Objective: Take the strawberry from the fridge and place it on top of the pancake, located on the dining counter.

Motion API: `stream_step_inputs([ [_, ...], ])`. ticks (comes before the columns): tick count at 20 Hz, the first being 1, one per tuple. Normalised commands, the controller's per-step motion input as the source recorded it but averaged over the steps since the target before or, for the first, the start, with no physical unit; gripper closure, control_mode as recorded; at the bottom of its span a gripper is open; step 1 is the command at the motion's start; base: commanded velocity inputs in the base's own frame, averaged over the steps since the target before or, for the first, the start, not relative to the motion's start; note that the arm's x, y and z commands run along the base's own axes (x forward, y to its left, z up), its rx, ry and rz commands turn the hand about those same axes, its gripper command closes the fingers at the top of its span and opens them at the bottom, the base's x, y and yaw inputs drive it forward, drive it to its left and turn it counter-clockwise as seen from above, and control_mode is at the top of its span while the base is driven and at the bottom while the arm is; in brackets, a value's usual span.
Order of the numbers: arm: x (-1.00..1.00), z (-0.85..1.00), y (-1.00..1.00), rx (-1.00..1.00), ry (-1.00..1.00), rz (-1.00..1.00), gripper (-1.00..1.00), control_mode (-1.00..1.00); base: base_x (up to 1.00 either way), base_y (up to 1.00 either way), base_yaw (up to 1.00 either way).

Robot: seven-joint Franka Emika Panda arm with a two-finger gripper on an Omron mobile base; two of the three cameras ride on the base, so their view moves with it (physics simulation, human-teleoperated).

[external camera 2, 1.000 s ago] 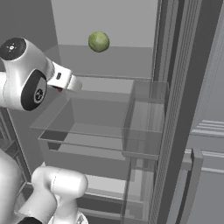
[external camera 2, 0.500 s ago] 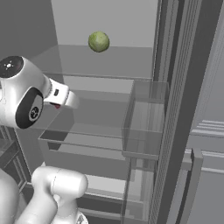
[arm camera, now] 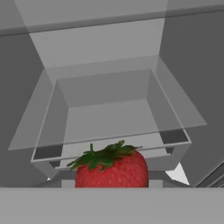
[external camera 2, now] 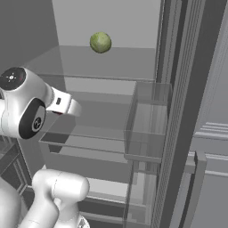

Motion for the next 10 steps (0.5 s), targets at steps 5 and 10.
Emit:
stream_step_inputs([
  [5, -0.02, 0.0, 0.0, 0.0, 0.0, 0.0, 1.0, -1.0, 0.0, 0.0, 0.0],
  [10, -0.05, 0.0, 0.0, 0.0, 0.0, 0.0, 1.0, 1.0, -0.47, 0.0, 0.0],
])
